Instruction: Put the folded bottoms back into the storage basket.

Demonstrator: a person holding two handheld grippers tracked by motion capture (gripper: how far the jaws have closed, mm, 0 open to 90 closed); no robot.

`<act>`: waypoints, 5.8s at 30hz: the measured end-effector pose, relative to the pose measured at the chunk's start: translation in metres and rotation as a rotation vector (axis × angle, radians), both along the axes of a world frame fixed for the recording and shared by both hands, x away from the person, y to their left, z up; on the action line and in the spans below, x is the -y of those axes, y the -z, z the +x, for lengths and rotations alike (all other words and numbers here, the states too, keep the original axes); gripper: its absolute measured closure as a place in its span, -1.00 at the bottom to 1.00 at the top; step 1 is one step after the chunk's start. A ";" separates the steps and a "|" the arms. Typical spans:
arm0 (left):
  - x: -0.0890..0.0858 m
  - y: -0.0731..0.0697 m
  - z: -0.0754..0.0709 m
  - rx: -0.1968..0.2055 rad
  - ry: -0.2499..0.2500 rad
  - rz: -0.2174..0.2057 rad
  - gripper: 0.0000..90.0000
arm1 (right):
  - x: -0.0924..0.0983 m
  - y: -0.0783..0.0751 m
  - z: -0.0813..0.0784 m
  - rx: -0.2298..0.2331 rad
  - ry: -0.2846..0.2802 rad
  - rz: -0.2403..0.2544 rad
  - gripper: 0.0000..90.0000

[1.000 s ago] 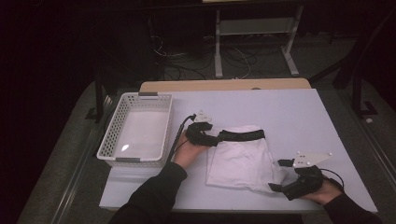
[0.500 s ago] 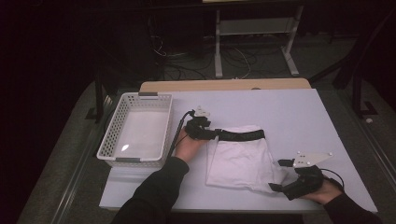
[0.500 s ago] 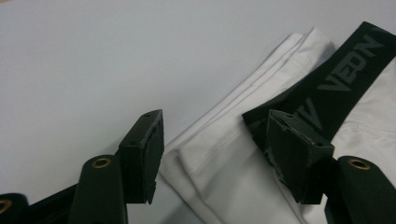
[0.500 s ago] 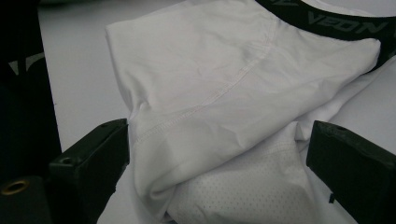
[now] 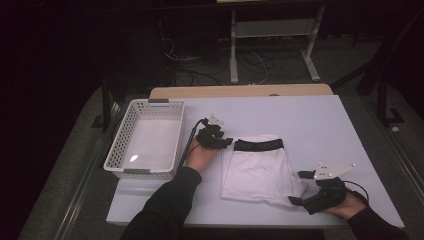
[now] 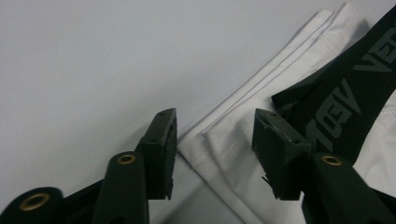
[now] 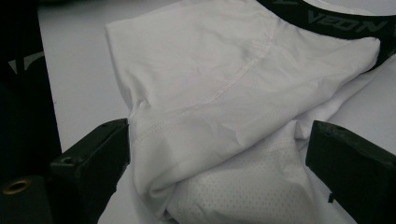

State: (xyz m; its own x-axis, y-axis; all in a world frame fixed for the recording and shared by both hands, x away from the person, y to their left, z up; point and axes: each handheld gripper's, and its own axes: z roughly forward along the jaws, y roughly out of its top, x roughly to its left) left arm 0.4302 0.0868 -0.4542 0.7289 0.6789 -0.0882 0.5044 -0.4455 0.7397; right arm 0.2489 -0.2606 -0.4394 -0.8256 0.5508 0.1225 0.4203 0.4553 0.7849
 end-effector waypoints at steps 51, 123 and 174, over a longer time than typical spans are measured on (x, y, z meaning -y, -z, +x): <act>-0.007 -0.001 0.001 -0.013 -0.038 0.013 0.86 | -0.016 0.009 -0.006 -0.010 -0.117 -0.173 0.39; -0.002 -0.063 -0.021 0.030 0.101 -0.238 0.89 | -0.045 -0.070 0.039 0.204 -0.131 0.077 0.88; -0.083 -0.159 0.013 0.080 0.033 -0.282 0.89 | -0.114 -0.155 0.101 0.271 -0.205 0.161 0.88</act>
State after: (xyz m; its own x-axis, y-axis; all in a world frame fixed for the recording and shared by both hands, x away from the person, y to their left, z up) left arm 0.4435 0.1701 -0.2957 0.7624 0.6115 -0.2117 0.4283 -0.2315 0.8735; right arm 0.3497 -0.1465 -0.2840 -0.9310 0.3624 -0.0445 0.1001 0.3704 0.9235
